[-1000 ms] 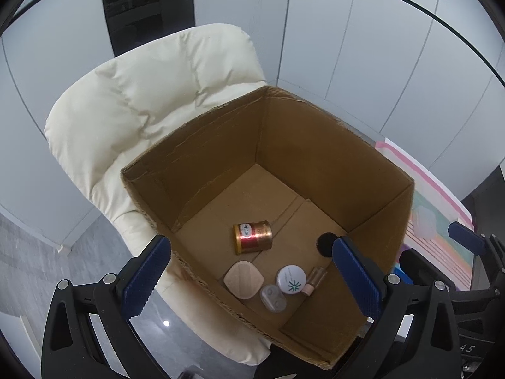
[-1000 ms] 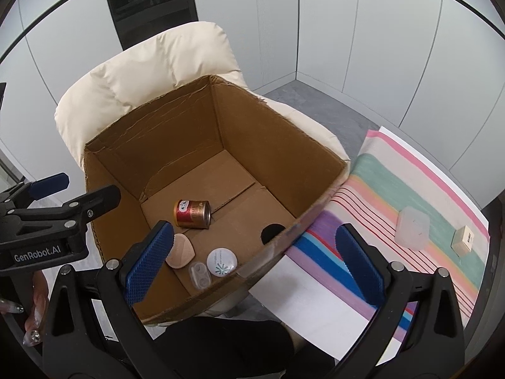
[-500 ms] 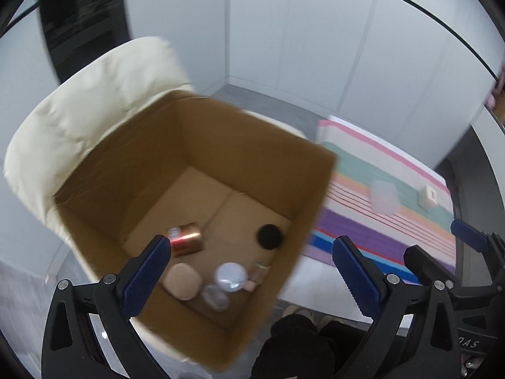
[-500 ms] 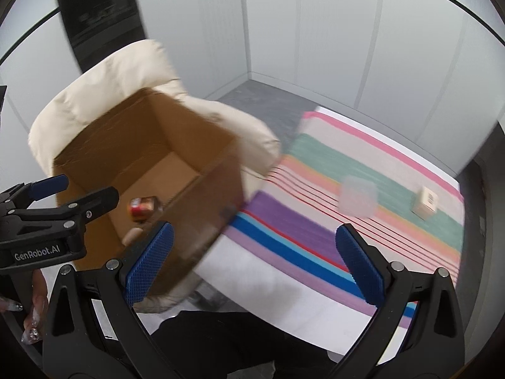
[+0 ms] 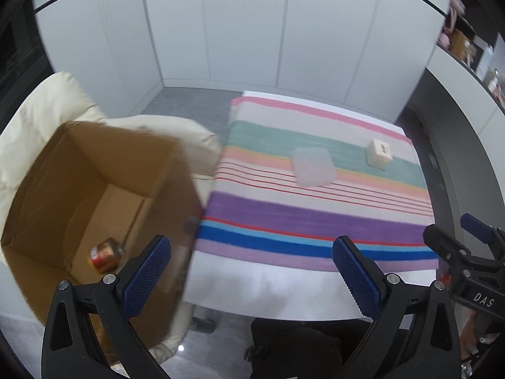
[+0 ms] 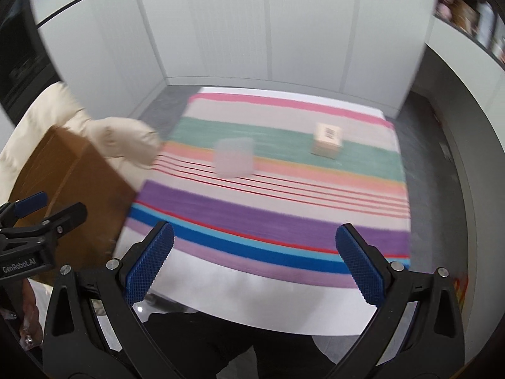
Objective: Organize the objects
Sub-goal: 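Withdraw both tools from the box back toward the table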
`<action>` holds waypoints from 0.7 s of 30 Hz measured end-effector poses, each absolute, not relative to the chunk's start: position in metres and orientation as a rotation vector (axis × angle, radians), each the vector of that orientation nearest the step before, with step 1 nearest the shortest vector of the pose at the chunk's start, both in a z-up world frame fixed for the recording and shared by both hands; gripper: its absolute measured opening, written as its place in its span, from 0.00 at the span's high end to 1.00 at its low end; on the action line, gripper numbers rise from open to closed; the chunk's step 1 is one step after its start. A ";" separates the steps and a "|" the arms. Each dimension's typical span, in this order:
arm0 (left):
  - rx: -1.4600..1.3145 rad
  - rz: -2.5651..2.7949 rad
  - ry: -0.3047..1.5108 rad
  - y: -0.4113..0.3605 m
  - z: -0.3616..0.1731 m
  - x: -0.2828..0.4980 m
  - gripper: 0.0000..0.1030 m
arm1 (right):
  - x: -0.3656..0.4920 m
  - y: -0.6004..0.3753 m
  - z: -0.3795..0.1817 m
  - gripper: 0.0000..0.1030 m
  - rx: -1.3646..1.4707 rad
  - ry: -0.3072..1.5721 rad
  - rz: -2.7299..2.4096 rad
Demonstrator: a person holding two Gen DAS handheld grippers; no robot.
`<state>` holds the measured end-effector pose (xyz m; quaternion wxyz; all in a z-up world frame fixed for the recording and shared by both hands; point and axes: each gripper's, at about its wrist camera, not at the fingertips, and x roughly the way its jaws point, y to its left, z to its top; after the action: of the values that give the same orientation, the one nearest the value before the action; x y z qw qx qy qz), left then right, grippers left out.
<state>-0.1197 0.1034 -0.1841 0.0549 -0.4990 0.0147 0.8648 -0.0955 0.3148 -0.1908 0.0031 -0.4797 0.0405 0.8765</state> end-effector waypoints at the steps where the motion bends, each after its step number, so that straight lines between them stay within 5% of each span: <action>1: -1.513 2.618 0.056 0.112 -0.186 -0.121 0.01 | -0.093 0.328 -0.193 0.00 -1.500 0.131 2.726; 21: -1.572 2.489 0.231 0.214 -0.248 -0.152 0.01 | -0.097 0.419 -0.238 0.00 -1.496 0.206 2.638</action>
<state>-0.1516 0.2138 -0.2478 0.0942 -0.5300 0.0778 0.8391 -0.0971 0.4185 -0.2377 0.0509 -0.4916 0.0678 0.8667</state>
